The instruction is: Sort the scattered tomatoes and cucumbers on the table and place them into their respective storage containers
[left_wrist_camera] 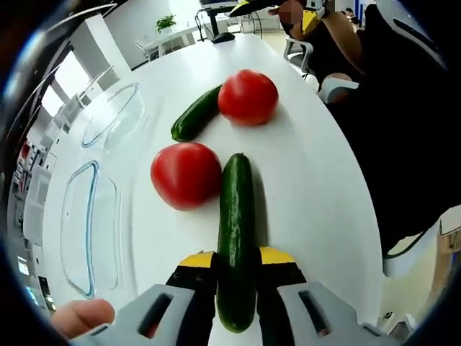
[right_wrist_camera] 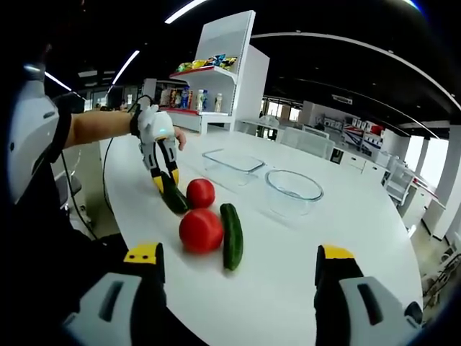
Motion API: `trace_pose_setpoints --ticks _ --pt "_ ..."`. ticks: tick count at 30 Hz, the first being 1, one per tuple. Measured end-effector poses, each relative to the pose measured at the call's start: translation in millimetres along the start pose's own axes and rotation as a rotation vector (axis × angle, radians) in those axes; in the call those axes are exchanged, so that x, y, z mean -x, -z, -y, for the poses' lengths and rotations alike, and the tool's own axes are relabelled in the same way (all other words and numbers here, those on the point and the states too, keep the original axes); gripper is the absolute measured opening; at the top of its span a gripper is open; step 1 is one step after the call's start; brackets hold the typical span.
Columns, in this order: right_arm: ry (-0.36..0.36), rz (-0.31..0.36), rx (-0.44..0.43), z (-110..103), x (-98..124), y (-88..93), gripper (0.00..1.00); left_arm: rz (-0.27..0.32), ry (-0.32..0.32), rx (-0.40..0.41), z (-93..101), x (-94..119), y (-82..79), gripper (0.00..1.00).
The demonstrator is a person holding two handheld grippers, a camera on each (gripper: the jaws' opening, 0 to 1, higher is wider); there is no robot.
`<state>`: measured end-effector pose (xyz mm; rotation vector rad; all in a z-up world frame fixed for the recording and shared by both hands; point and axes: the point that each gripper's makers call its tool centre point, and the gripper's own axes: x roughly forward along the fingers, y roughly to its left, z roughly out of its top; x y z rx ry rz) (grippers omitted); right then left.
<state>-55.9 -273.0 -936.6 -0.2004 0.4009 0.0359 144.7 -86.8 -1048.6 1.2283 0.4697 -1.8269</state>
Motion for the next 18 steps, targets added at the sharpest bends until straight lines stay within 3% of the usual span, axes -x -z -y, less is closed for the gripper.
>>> trace_pose_setpoints --ticks 8,18 --pt "0.001 -0.012 -0.005 -0.3 -0.7 4.5 0.82 -0.001 -0.003 -0.007 -0.2 -4.5 3.8 0.20" --pt "-0.010 -0.015 0.002 -2.8 -6.5 2.5 0.81 -0.088 0.032 -0.019 1.8 -9.3 4.9 0.22"
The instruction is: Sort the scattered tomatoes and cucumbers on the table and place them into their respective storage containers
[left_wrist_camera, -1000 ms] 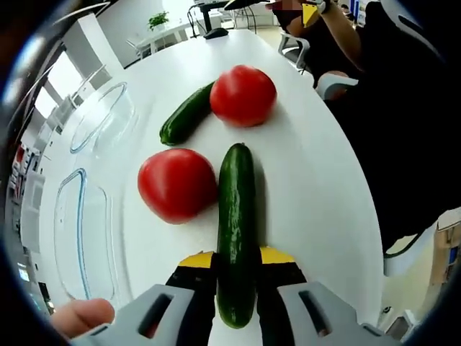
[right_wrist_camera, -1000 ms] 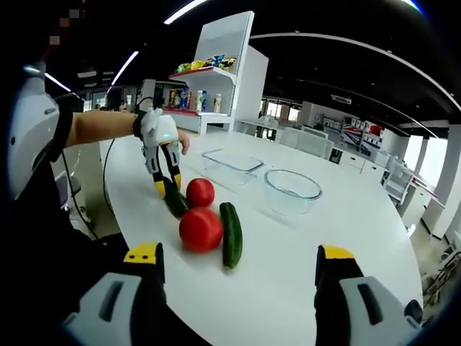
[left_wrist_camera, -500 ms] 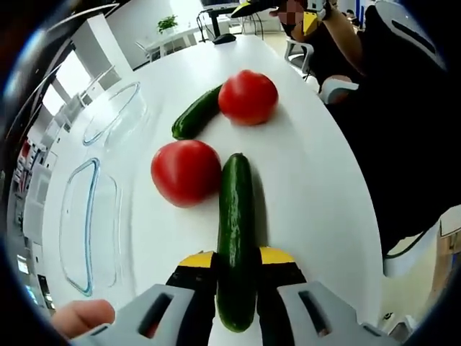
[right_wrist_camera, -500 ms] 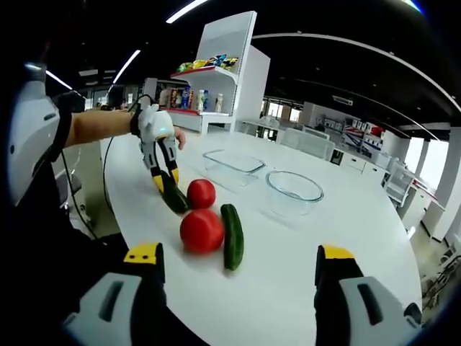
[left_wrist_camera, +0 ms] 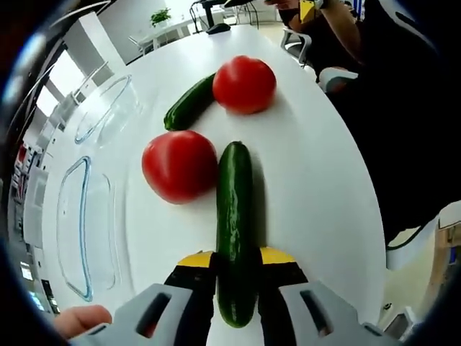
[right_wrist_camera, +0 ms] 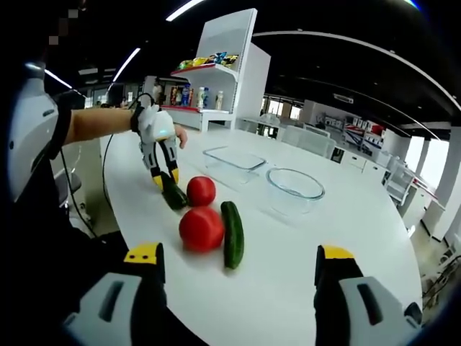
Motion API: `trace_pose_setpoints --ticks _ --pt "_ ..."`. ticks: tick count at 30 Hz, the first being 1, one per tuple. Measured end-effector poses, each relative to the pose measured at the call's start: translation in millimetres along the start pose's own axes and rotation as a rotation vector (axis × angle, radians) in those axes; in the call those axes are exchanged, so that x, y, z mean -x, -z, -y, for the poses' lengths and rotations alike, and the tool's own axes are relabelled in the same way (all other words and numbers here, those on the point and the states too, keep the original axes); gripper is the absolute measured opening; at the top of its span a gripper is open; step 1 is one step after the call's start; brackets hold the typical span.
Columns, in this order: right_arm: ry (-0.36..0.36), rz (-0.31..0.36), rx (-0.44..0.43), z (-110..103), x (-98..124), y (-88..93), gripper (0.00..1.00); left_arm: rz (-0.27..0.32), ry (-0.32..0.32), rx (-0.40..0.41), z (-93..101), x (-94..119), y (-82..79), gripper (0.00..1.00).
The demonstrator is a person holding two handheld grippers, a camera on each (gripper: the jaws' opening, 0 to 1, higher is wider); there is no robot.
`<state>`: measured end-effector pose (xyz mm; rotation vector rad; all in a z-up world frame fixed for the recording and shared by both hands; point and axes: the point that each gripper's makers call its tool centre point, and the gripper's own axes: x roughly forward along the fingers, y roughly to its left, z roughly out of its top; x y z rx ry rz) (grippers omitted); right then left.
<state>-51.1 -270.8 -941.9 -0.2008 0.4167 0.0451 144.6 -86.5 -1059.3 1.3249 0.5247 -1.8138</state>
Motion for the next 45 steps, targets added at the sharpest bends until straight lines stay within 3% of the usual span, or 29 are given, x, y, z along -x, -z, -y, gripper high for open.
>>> trace_pose_setpoints --ticks 4,6,12,16,26,39,45 --pt "-0.003 0.005 0.004 -2 -1 -2.2 0.81 -0.016 0.005 -0.018 1.2 -1 0.0 0.22" --pt "-0.003 0.009 0.003 -3 0 -2.9 0.81 -0.024 -0.024 -0.066 2.9 0 -0.7 0.21" --pt "0.009 0.004 0.005 0 7 -0.2 0.81 0.021 -0.086 -0.029 2.5 4 0.2 0.20" --pt "0.023 0.001 -0.001 3 10 1.2 0.81 0.014 -0.119 -0.043 6.9 8 5.6 0.20" --pt "0.015 -0.006 -0.001 1 6 4.2 0.81 0.030 -0.218 -0.064 -6.6 38 6.8 0.20" --pt "0.022 -0.008 -0.009 6 4 5.4 0.81 0.079 -0.341 -0.064 -51.8 92 -12.1 0.20" --pt "0.026 -0.008 -0.015 8 4 6.8 0.81 0.066 -0.391 -0.066 -84.9 111 -14.5 0.20"
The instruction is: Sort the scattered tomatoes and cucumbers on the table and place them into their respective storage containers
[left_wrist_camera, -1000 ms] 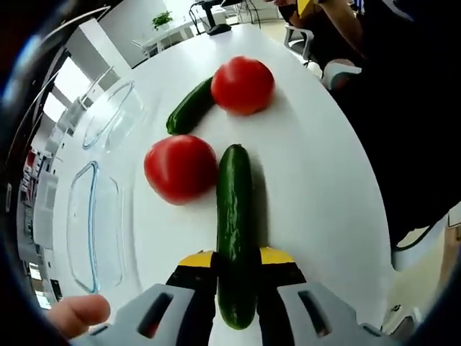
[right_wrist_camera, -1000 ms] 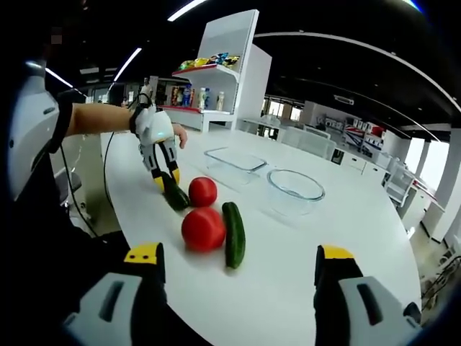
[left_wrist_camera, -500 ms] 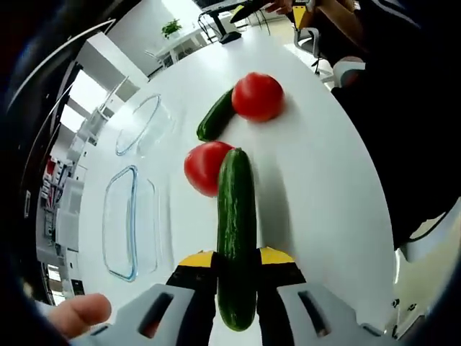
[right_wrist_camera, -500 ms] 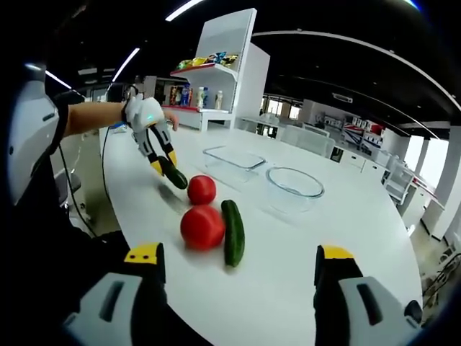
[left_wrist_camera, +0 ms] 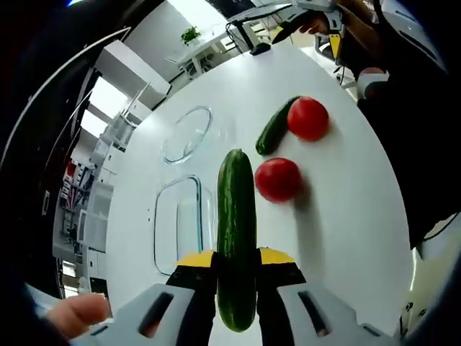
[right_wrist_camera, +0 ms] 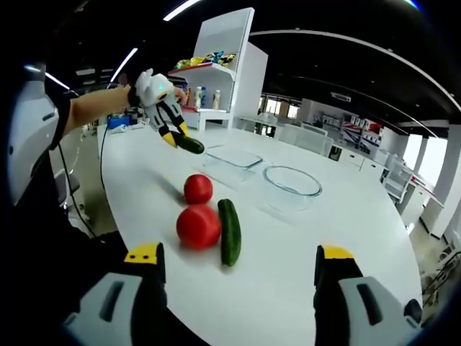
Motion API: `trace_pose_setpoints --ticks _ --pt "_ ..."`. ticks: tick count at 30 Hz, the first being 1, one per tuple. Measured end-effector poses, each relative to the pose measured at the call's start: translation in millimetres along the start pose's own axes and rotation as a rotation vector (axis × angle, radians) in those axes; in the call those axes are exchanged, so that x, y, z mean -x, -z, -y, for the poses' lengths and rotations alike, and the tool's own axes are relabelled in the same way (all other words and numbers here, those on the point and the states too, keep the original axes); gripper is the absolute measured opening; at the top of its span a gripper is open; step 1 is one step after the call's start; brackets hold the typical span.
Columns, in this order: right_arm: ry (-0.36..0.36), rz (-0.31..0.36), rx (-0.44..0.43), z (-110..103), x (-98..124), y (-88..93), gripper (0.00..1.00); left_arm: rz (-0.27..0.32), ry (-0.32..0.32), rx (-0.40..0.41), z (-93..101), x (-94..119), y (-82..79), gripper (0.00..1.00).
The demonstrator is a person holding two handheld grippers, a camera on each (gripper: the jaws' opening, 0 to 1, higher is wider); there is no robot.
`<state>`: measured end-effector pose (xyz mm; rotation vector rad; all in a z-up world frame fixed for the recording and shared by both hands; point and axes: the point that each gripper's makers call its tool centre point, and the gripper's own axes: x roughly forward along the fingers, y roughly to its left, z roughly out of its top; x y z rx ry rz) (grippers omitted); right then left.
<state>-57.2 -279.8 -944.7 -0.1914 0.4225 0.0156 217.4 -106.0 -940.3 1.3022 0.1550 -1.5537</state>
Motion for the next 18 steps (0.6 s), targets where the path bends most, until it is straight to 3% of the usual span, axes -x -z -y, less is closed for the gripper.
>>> trace_pose_setpoints --ticks 10,18 --pt "0.010 -0.007 -0.009 3 1 3.8 0.81 -0.071 -0.057 0.016 -63.5 -16 14.7 0.20" --pt "0.015 -0.013 -0.009 2 2 6.4 0.81 -0.123 -0.068 0.034 -99.8 -58 25.1 0.20"
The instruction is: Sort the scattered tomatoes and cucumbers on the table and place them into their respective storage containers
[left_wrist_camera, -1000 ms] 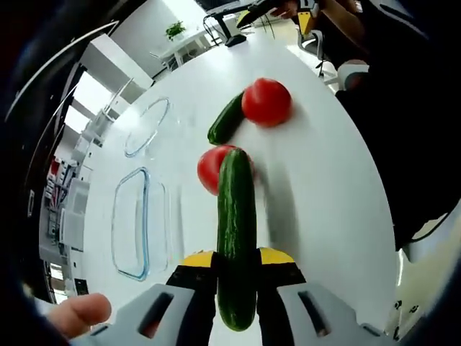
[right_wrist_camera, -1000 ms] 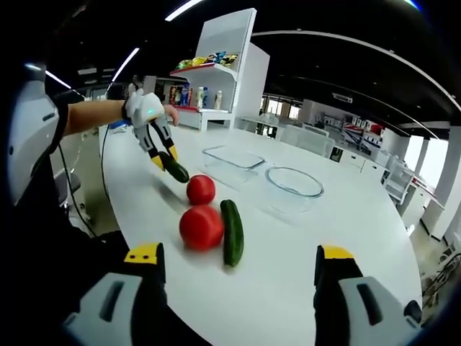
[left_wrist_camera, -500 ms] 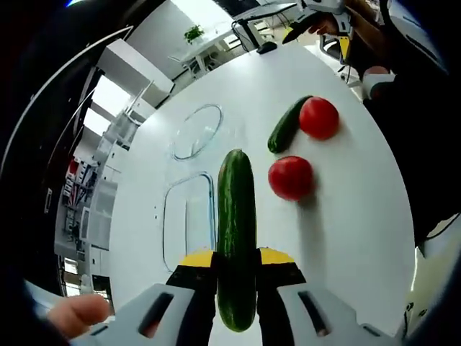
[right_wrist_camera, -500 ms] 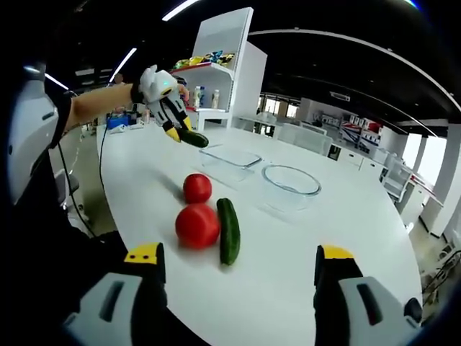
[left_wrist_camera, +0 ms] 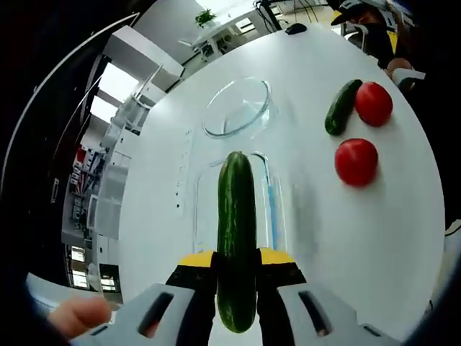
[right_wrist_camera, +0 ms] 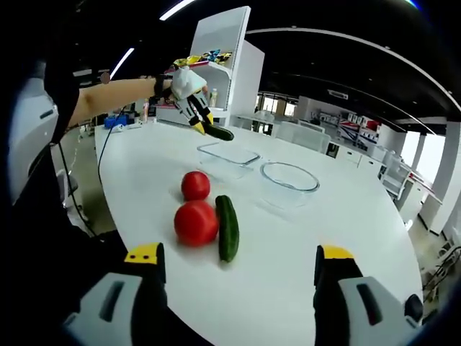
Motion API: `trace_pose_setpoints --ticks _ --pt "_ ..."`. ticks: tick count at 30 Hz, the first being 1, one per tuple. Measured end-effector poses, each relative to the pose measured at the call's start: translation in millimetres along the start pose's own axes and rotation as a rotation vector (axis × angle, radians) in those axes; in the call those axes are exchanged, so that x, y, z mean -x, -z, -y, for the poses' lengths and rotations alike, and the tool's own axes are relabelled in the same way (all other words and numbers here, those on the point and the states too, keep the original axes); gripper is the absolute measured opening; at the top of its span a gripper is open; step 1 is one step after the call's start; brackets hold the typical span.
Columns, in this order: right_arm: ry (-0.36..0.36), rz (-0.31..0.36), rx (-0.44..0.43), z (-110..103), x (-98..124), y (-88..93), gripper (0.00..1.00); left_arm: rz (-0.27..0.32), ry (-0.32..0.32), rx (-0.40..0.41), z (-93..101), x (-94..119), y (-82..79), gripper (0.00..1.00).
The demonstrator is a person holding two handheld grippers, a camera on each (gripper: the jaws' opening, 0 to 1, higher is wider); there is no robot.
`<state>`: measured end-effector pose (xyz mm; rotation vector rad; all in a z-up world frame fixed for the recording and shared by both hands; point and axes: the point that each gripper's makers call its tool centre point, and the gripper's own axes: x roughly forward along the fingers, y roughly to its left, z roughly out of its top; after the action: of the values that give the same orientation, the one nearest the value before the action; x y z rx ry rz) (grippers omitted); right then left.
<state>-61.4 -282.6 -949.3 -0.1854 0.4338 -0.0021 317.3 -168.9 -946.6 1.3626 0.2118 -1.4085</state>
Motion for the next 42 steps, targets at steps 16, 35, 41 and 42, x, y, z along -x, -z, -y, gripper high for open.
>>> trace_pose_setpoints --ticks 16,35,41,42 --pt "0.061 -0.022 -0.044 20 13 18.2 0.81 -0.018 -0.008 0.082 -24.5 -76 9.7 0.20" --pt "0.060 -0.034 -0.058 24 8 24.3 0.80 0.036 -0.012 0.071 -16.0 -112 21.1 0.20" --pt "0.060 -0.032 -0.057 23 8 23.1 0.80 0.065 0.002 0.066 -14.4 -110 22.0 0.21" --pt "0.059 -0.030 -0.057 22 8 22.5 0.80 0.072 0.003 0.058 -13.8 -110 22.1 0.21"
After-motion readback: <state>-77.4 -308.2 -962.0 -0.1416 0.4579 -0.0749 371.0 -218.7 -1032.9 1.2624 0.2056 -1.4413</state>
